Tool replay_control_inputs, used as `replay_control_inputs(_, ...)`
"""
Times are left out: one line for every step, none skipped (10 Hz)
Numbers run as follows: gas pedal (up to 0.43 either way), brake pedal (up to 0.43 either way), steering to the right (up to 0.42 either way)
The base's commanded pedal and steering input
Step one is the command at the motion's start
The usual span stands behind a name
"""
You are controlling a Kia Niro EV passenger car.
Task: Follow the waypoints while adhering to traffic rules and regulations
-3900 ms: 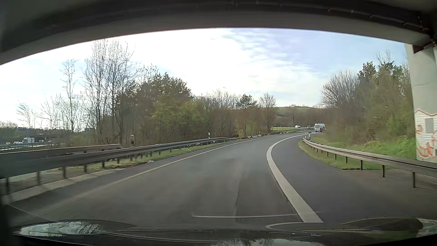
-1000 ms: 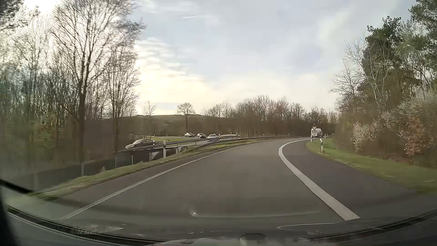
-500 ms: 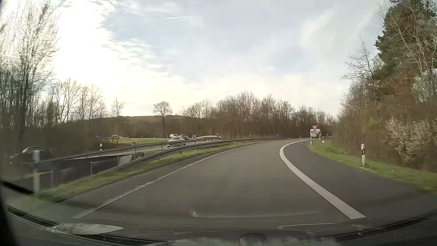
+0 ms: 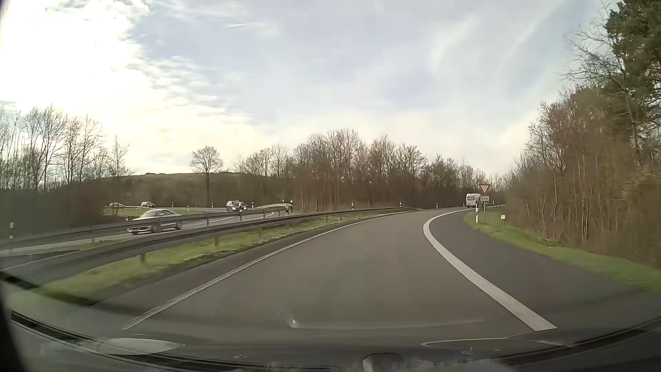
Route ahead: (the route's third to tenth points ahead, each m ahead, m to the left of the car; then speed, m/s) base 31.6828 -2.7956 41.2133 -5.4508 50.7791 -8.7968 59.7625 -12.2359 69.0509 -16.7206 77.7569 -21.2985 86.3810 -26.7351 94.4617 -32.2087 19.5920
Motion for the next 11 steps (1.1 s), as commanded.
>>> replay_control_inputs(0.098,0.0,0.041)
replay_control_inputs(0.098,0.0,0.041)
replay_control_inputs(0.098,0.0,0.041)
replay_control_inputs(0.11,0.0,0.041)
replay_control_inputs(0.11,0.0,0.042)
replay_control_inputs(0.11,0.0,0.042)
replay_control_inputs(0.11,0.0,0.042)
replay_control_inputs(0.11,0.0,0.042)
replay_control_inputs(0.118,0.0,0.042)
replay_control_inputs(0.118,0.0,0.042)
replay_control_inputs(0.118,0.0,0.041)
